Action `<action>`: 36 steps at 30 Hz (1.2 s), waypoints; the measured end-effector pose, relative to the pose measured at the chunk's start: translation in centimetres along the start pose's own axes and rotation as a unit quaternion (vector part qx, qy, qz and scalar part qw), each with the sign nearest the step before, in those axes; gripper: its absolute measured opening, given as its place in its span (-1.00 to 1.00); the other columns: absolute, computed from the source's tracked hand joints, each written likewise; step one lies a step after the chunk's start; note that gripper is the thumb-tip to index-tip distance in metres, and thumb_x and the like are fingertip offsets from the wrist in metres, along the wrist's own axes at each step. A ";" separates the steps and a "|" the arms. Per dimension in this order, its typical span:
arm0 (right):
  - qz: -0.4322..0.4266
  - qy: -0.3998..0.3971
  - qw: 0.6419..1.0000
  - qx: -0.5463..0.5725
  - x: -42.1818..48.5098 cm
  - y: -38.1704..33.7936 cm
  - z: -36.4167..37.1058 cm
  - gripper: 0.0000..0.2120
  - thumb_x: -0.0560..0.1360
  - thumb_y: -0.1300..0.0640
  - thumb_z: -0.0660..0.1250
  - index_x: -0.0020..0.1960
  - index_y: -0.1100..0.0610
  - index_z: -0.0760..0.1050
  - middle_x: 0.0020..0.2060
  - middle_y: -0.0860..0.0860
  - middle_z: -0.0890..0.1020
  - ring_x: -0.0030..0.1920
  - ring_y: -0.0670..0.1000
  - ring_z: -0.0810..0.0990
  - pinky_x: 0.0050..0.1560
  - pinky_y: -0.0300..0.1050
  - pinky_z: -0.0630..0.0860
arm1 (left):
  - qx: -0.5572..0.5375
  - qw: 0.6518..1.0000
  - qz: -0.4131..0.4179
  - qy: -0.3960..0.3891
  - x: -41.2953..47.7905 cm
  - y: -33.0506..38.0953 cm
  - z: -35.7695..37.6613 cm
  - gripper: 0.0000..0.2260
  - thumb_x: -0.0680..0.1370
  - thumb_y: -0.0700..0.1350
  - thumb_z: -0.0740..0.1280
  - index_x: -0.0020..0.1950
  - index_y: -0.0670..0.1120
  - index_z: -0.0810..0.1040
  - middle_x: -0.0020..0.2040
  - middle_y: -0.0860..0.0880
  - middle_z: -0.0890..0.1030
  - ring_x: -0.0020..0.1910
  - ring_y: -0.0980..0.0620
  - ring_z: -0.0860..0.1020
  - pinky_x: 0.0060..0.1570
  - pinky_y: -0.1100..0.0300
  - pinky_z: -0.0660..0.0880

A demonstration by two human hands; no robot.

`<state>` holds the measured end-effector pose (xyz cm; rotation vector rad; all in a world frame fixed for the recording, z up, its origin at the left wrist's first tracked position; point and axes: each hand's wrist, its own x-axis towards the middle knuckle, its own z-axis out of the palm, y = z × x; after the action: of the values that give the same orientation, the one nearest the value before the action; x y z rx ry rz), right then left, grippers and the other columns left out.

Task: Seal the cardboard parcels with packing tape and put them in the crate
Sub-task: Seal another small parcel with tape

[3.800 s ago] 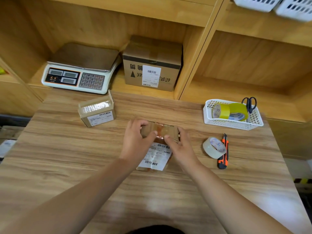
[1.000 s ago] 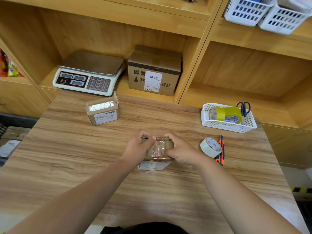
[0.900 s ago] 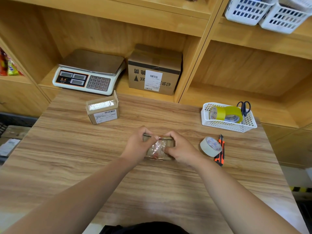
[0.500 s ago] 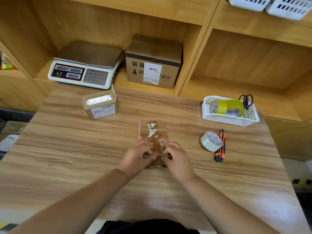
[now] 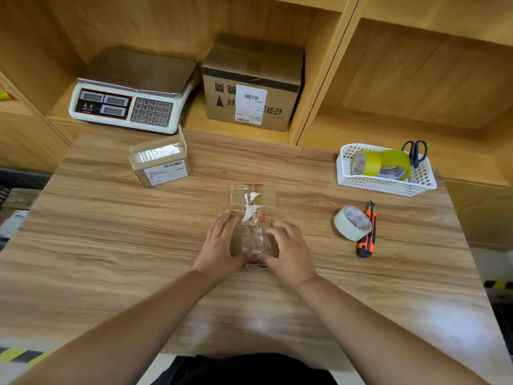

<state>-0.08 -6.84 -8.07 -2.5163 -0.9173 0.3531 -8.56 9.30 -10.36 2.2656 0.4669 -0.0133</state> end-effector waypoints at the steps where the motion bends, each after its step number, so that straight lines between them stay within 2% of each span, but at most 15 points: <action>1: 0.011 -0.028 1.000 -0.004 0.6 -0.1 -0.2 -0.24 0.37 -0.12 0.47 0.45 0.13 0.26 0.46 0.04 0.22 0.46 0.02 0.13 0.45 -0.19 0.06 | 0.011 1.000 0.003 -0.017 0.2 -0.1 -0.1 -0.16 0.41 0.11 0.46 0.56 0.00 0.06 0.57 0.04 -0.03 0.53 0.06 -0.10 0.45 0.22 -0.10; 2: 0.018 -0.061 0.998 -0.010 1.1 -0.1 -0.3 -0.06 0.36 -0.17 0.46 0.53 0.14 0.06 0.52 0.05 0.05 0.52 0.02 -0.02 0.48 -0.16 -0.05 | 0.021 0.999 0.007 -0.030 0.5 -0.3 -0.3 -0.14 0.40 0.15 0.45 0.56 0.02 0.05 0.57 0.05 -0.03 0.54 0.06 -0.11 0.46 0.18 -0.09; 4: 0.024 -0.123 0.992 -0.034 2.1 0.0 -0.3 0.13 0.35 -0.22 0.45 0.55 0.13 -0.25 0.54 0.06 -0.22 0.53 0.01 -0.23 0.50 -0.13 -0.19 | 0.045 0.998 0.012 -0.034 1.0 -0.3 -0.5 -0.15 0.38 0.17 0.45 0.55 0.02 0.10 0.56 0.06 0.01 0.53 0.07 -0.10 0.47 0.15 -0.08; 8: 0.024 -0.182 0.981 -0.061 4.1 0.3 -0.8 0.26 0.30 -0.27 0.46 0.49 0.11 -0.46 0.48 0.05 -0.42 0.49 0.02 -0.40 0.49 -0.09 -0.28 | 0.082 0.996 0.012 -0.016 2.0 -0.3 -0.9 -0.20 0.33 0.16 0.49 0.48 -0.01 0.26 0.49 0.03 0.15 0.52 0.06 -0.06 0.48 0.13 -0.03; 11: 0.028 -0.187 0.980 -0.055 5.2 0.5 -0.9 0.27 0.29 -0.29 0.45 0.49 0.13 -0.45 0.48 0.04 -0.42 0.49 0.00 -0.39 0.46 -0.12 -0.28 | 0.087 0.996 0.013 -0.014 2.3 -0.5 -1.0 -0.21 0.30 0.22 0.46 0.45 0.00 0.32 0.46 0.04 0.19 0.50 0.07 -0.01 0.45 0.15 0.00; 14: 0.026 -0.170 0.984 -0.055 5.4 0.6 -0.6 0.22 0.30 -0.29 0.42 0.52 0.15 -0.36 0.51 0.02 -0.34 0.51 0.00 -0.29 0.49 -0.13 -0.18 | 0.096 0.995 0.016 -0.017 2.6 -0.7 -1.0 -0.22 0.29 0.27 0.43 0.43 0.00 0.35 0.44 0.03 0.22 0.48 0.05 0.04 0.44 0.15 0.01; 16: 0.017 -0.151 0.986 -0.062 5.4 0.5 -0.4 0.12 0.36 -0.27 0.38 0.54 0.16 -0.29 0.53 0.02 -0.23 0.52 0.02 -0.19 0.50 -0.13 -0.09 | 0.096 0.995 0.013 -0.018 2.6 -0.7 -1.0 -0.28 0.32 0.25 0.42 0.41 0.01 0.38 0.43 0.03 0.24 0.46 0.03 0.08 0.43 0.13 0.04; 19: 0.007 -0.096 0.993 -0.065 5.8 0.5 -0.3 -0.13 0.47 -0.19 0.30 0.55 0.16 -0.08 0.51 0.03 -0.02 0.48 0.03 0.01 0.49 -0.09 0.11 | 0.096 0.995 0.020 0.011 3.0 -0.7 -1.2 -0.35 0.33 0.31 0.24 0.31 -0.02 0.51 0.35 -0.01 0.37 0.40 -0.05 0.24 0.38 0.01 0.23; 22: -0.003 -0.062 0.996 -0.064 6.3 0.3 -0.3 -0.26 0.51 -0.15 0.29 0.52 0.15 0.07 0.46 0.02 0.10 0.43 0.03 0.11 0.42 -0.07 0.24 | 0.121 0.992 0.030 0.020 3.7 -0.8 -1.3 -0.54 0.41 0.12 0.41 0.24 -0.05 0.56 0.26 -0.03 0.44 0.32 -0.08 0.31 0.32 -0.01 0.31; 24: 0.001 -0.091 0.995 -0.051 6.5 0.6 -0.6 -0.16 0.45 -0.20 0.35 0.53 0.10 0.02 0.47 0.00 0.05 0.44 0.04 0.08 0.45 -0.05 0.21 | 0.138 0.989 0.038 0.031 4.2 -0.6 -1.5 -0.53 0.36 0.08 0.47 0.22 -0.05 0.55 0.22 -0.03 0.43 0.28 -0.07 0.31 0.31 -0.01 0.32; 27: 0.010 -0.167 0.986 -0.028 6.6 1.3 -1.2 0.14 0.26 -0.34 0.44 0.55 0.01 -0.18 0.50 -0.09 -0.14 0.48 0.02 -0.02 0.47 -0.02 0.13 | 0.149 0.988 0.039 -0.017 5.2 0.3 -2.4 -0.33 0.33 0.15 0.46 0.39 -0.02 0.38 0.36 -0.02 0.28 0.36 -0.04 0.18 0.42 0.00 0.19; 29: 0.007 -0.190 0.981 -0.037 6.6 1.6 -1.3 0.22 0.21 -0.40 0.43 0.55 -0.03 -0.27 0.51 -0.13 -0.23 0.49 0.00 -0.05 0.48 -0.02 0.08 | 0.191 0.977 0.036 -0.085 6.3 0.7 -2.8 -0.10 0.32 0.25 0.43 0.53 -0.01 0.10 0.51 0.00 0.01 0.49 -0.03 -0.05 0.52 0.03 -0.10; 31: 0.010 -0.190 0.981 -0.042 6.5 1.7 -1.3 0.23 0.21 -0.40 0.43 0.54 -0.04 -0.29 0.50 -0.14 -0.26 0.50 0.00 -0.07 0.48 -0.02 0.05 | 0.242 0.961 0.043 -0.129 7.6 0.7 -2.7 0.08 0.28 0.36 0.39 0.56 -0.02 -0.14 0.54 0.01 -0.24 0.51 -0.01 -0.29 0.47 0.05 -0.31; 33: 0.012 -0.187 0.982 -0.038 6.6 1.7 -1.2 0.22 0.23 -0.36 0.46 0.54 -0.04 -0.29 0.51 -0.14 -0.27 0.51 0.00 -0.08 0.48 -0.03 0.03 | 0.280 0.946 0.052 -0.152 8.9 0.5 -2.4 0.18 0.24 0.46 0.34 0.55 -0.04 -0.28 0.52 -0.04 -0.37 0.49 -0.02 -0.39 0.47 -0.02 -0.33; 36: 0.022 -0.185 0.982 -0.023 6.8 1.6 -1.3 0.20 0.25 -0.31 0.47 0.54 -0.04 -0.29 0.50 -0.16 -0.27 0.51 -0.03 -0.11 0.48 -0.07 0.01 | 0.306 0.932 0.062 -0.182 10.4 0.5 -2.3 0.26 0.20 0.49 0.34 0.52 -0.06 -0.38 0.50 -0.08 -0.42 0.46 -0.04 -0.44 0.47 -0.08 -0.34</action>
<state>6.38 -3.92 -8.33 -2.5610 -1.0142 0.8449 0.94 14.05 -10.05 2.8092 0.1212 -0.5799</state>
